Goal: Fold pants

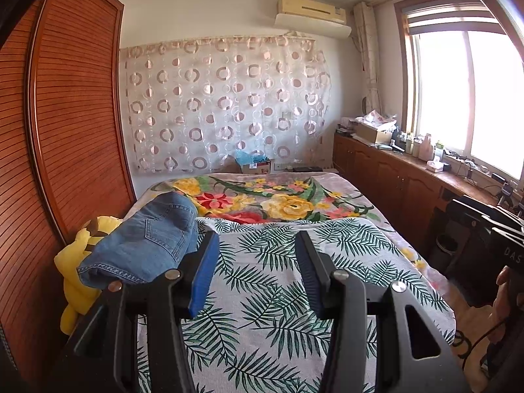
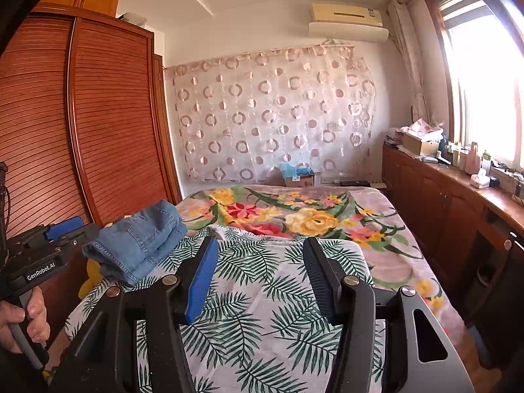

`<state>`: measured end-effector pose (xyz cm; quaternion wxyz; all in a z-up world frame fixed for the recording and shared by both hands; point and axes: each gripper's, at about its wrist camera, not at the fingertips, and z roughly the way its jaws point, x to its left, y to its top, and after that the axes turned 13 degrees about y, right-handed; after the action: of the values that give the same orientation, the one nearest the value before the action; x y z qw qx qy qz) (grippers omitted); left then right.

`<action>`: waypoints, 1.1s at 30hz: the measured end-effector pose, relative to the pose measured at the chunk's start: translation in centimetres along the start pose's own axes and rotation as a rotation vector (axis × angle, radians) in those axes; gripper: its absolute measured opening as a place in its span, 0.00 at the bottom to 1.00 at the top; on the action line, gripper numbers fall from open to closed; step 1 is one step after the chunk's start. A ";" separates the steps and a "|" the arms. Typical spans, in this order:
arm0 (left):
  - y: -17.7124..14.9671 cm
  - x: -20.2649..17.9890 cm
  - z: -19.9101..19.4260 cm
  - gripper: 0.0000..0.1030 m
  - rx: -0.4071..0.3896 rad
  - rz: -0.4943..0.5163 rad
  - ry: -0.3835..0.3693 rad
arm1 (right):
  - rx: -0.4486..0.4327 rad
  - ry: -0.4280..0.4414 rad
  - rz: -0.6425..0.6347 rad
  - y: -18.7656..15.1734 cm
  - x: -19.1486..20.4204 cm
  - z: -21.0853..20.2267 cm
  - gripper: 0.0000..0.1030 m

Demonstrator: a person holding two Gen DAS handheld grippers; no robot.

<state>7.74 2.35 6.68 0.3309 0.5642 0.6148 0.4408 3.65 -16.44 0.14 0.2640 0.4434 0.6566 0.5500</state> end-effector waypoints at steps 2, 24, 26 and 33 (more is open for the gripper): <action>0.0 -0.1 0.0 0.47 -0.001 -0.001 0.001 | 0.003 0.000 0.000 0.1 0.0 0.0 0.54; -0.4 0.4 0.0 0.48 0.002 -0.005 -0.001 | 0.008 0.006 -0.008 0.0 -0.2 -0.2 0.54; -0.4 0.4 0.0 0.48 0.002 -0.006 -0.001 | 0.009 0.006 -0.008 0.1 -0.2 -0.2 0.54; -0.4 0.4 -0.1 0.48 0.002 -0.008 -0.002 | 0.011 0.005 -0.008 0.2 -0.3 -0.3 0.55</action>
<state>7.46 2.73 6.40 0.3326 0.5624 0.6173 0.4382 3.58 -16.80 0.32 0.2621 0.4408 0.6622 0.5464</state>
